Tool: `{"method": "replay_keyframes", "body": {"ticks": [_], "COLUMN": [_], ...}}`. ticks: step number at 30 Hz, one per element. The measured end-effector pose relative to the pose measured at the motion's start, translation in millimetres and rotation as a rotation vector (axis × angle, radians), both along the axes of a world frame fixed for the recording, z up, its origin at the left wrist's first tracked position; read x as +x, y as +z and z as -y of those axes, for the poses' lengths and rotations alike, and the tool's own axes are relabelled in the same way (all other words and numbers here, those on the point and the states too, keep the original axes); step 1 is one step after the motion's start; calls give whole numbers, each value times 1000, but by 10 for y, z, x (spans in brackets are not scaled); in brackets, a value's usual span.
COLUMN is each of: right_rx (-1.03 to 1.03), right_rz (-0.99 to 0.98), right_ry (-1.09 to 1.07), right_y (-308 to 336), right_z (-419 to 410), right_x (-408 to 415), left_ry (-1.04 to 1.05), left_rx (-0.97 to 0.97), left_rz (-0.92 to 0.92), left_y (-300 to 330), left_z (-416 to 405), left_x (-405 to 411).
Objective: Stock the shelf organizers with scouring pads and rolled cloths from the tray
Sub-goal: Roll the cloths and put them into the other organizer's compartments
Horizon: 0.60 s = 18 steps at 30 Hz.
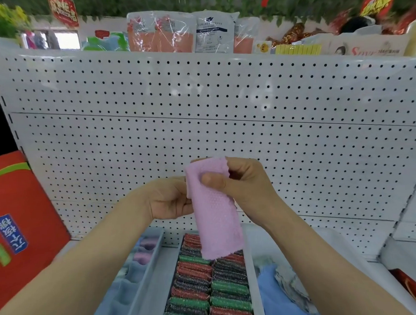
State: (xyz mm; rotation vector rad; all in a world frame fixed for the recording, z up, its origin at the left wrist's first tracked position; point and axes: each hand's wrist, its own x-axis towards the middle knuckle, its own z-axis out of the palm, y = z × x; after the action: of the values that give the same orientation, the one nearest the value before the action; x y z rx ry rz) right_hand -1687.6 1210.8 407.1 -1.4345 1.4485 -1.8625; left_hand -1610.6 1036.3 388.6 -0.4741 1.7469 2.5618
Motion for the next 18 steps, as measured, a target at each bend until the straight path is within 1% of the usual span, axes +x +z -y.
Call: {"method": "replay_keyframes", "body": {"ticks": [3,6,7,9,12,14,16,18], "right_rx": [-44,-68,-72,-77,-52,-31,-26,-18], "right_rz": [140,194,208,244,322,348,359,406], "right_ry": [-77,-139,-155,-197,-234,-240,-237,-206], "right_y": [18,14,15,24,49,55,50,57], "right_z": [81,128,137,146,152,163,189,209], "right_x": [-18,-57,-68,-97,-135,-136,-125,-112], "left_ry": [-33,-67,-61,10,128,171,241,291], "left_rx": [74,75,19,-168,-310,-465,-586,-607], "left_rz": [-36,-63,-62,-88,-280,-367,-373,-351], "left_y": [-49,-62,-69,-76,-46,-13,-19,-55], "left_z": [-93,-150,-157,-201,-310,-391,-411,-389], "left_x": [-17,5,14,41,124,189,198,198]}}
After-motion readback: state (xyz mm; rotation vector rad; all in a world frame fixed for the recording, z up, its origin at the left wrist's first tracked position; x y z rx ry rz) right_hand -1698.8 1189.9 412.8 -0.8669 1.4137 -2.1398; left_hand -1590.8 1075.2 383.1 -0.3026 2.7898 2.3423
